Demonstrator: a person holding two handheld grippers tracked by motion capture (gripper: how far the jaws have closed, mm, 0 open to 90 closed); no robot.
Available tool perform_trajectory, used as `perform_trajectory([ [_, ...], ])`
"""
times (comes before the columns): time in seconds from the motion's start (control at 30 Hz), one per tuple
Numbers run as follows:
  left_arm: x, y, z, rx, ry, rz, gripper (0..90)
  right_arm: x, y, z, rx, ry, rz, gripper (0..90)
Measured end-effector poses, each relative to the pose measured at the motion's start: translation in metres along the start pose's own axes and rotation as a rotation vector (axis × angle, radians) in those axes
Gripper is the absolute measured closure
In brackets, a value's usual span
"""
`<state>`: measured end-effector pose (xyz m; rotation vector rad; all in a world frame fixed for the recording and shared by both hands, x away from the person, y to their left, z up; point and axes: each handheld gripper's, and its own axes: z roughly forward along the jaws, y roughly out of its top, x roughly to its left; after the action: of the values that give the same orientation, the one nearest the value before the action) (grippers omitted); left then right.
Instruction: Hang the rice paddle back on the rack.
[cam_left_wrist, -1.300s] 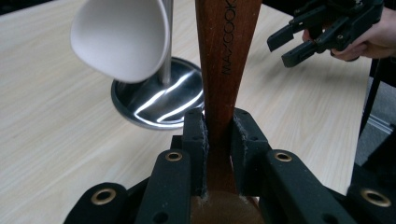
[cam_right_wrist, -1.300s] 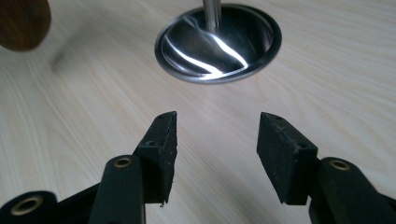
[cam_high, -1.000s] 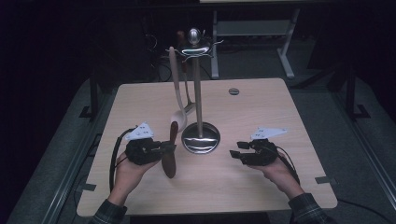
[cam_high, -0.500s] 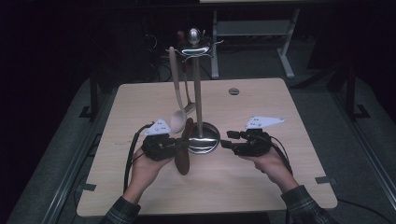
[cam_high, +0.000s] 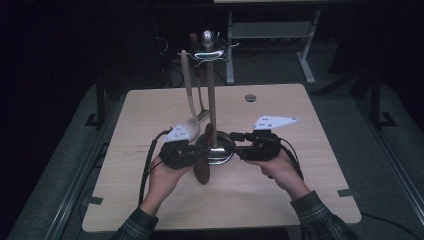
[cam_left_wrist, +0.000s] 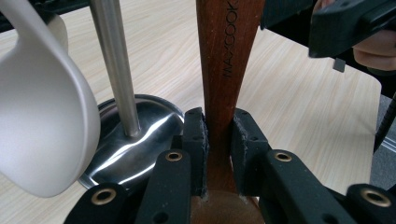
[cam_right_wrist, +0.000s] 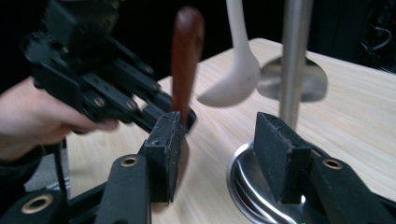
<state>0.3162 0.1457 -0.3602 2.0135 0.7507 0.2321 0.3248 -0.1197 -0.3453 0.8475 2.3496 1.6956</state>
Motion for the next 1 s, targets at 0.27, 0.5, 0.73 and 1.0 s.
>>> perform_trajectory([
  [0.27, -0.006, 0.001, 0.001, -0.004, -0.001, 0.017, 77.2, 0.011, 0.012, 0.014, -0.024, 0.039, 0.0, 50.7],
  [0.5, -0.01, 0.001, 0.001, -0.01, 0.005, 0.029, 77.2, 0.015, 0.015, 0.029, -0.025, 0.048, 0.0, 54.1],
  [0.73, -0.011, 0.001, 0.0, -0.009, 0.012, 0.034, 77.2, 0.014, 0.013, 0.037, -0.028, 0.05, 0.014, 66.6],
  [1.0, -0.012, 0.0, 0.002, -0.004, 0.019, 0.044, 77.1, 0.014, 0.012, 0.037, -0.032, 0.061, 0.029, 73.4],
])
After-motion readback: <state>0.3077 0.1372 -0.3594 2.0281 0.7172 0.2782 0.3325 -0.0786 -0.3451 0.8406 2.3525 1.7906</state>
